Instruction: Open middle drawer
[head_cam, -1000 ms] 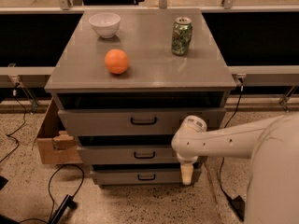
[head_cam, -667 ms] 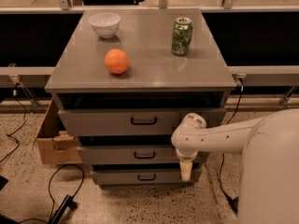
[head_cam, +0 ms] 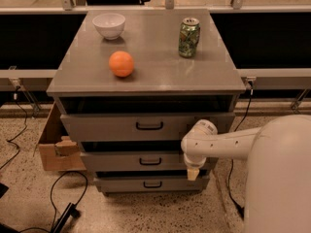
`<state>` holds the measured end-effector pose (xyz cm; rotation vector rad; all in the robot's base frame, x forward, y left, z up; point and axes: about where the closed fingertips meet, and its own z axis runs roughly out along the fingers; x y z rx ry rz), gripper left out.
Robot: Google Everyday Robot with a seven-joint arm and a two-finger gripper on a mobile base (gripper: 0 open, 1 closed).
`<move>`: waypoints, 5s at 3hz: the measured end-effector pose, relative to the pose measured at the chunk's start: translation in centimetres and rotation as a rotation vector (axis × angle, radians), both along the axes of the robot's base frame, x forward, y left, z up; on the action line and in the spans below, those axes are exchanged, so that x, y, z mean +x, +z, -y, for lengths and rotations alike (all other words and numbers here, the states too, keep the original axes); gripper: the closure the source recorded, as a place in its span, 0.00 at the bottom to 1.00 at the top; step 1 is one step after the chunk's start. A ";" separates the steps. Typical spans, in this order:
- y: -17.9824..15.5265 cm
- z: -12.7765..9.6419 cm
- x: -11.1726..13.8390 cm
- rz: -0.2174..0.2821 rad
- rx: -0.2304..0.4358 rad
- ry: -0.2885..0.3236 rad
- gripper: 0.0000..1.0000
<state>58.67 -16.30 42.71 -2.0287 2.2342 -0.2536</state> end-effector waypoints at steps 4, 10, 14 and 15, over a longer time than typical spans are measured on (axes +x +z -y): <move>0.9 1.0 -1.8 -0.015 0.011 -0.023 0.54; 0.2 -1.5 -9.5 -0.087 0.077 0.034 0.42; 0.6 -1.6 -9.9 -0.091 0.074 0.036 0.54; 0.7 -1.6 -9.9 -0.092 0.074 0.036 0.32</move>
Offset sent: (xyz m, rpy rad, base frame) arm -0.1128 -0.0631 0.0479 -0.0510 0.0405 -0.0969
